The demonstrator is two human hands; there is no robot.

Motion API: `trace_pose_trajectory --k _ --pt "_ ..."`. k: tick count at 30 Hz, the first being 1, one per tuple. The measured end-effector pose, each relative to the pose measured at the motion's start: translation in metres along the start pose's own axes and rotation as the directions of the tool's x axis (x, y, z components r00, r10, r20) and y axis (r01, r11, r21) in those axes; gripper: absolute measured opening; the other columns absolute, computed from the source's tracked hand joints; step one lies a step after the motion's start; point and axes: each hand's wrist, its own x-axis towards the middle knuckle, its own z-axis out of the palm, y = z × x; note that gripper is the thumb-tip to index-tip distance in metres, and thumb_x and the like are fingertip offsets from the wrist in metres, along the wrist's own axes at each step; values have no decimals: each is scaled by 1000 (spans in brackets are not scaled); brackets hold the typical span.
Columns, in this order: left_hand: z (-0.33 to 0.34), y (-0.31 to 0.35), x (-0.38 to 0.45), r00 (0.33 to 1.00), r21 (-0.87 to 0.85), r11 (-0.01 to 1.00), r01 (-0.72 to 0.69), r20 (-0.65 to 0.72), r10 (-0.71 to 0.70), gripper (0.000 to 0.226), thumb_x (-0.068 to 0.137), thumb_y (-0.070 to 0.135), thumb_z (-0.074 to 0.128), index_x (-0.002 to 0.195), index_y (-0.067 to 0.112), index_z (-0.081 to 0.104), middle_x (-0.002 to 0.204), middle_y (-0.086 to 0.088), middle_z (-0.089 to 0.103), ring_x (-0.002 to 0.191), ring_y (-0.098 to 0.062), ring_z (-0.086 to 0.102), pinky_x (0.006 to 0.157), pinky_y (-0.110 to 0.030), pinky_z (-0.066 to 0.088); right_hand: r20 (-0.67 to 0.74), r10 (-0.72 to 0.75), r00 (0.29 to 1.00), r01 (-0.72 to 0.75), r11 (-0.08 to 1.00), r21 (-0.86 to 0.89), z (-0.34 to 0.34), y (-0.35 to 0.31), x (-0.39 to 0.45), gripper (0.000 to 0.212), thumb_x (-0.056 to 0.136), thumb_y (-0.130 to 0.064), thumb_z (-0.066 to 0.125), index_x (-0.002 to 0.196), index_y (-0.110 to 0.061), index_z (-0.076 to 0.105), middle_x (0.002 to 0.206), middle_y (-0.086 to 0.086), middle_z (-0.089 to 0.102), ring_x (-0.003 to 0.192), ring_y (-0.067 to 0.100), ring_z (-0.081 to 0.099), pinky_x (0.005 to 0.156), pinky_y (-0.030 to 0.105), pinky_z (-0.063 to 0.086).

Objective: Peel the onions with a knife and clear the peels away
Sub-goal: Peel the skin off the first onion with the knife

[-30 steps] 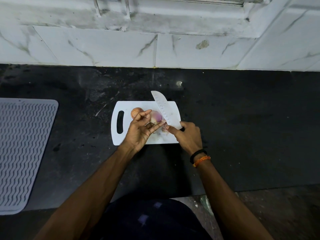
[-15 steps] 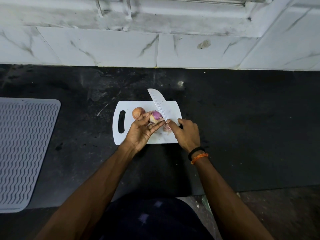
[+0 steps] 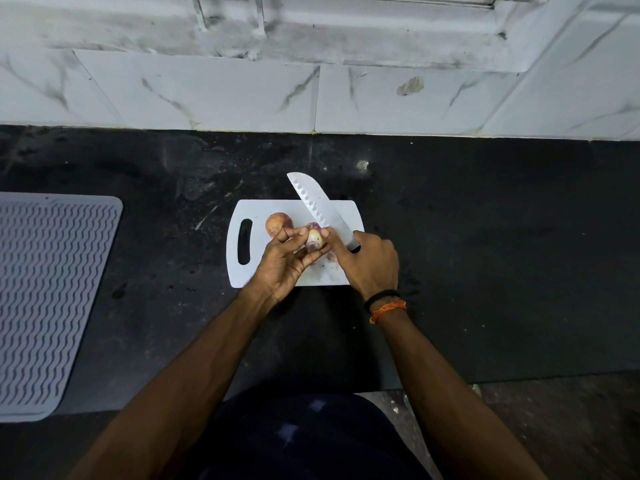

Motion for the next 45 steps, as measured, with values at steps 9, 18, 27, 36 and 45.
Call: trace_pose_trajectory --k 9,18,27,36,45 --pt "-2 4 7 999 1 999 -52 -8 52 12 97 -1 55 99 8 62 108 -10 68 89 -21 73 78 -35 61 98 -1 995 -7 996 90 0 6 -2 73 77 -85 47 66 -17 71 52 -10 56 51 8 54 53 20 36" --pt "4 7 8 988 113 987 -118 112 106 30 92 -16 50 109 7 59 105 -4 75 106 -25 69 92 -34 58 75 80 994 -85 993 77 -6 13 12 56 90 -62 58 67 -11 67 58 0 61 56 14 58 52 29 43" --pt "-1 5 12 983 108 980 -168 87 159 46 88 -26 46 115 9 62 123 -11 68 109 -24 70 90 -36 60 138 5 990 -9 999 34 0 10 9 45 90 -63 57 60 -29 57 61 -9 62 57 12 59 58 26 48" --pt "1 6 13 972 214 951 -222 124 199 48 81 -30 50 112 5 64 109 0 75 111 -20 67 102 -39 51 93 38 995 -42 999 35 -2 10 14 56 91 -62 56 68 -12 68 58 -2 62 56 15 59 57 34 51" --pt "3 6 10 969 243 941 -236 128 210 50 78 -32 50 110 4 61 102 6 76 108 -20 69 97 -36 55 101 19 995 -25 998 54 -1 10 13 54 91 -62 56 65 -15 65 57 -4 61 55 14 59 53 29 46"
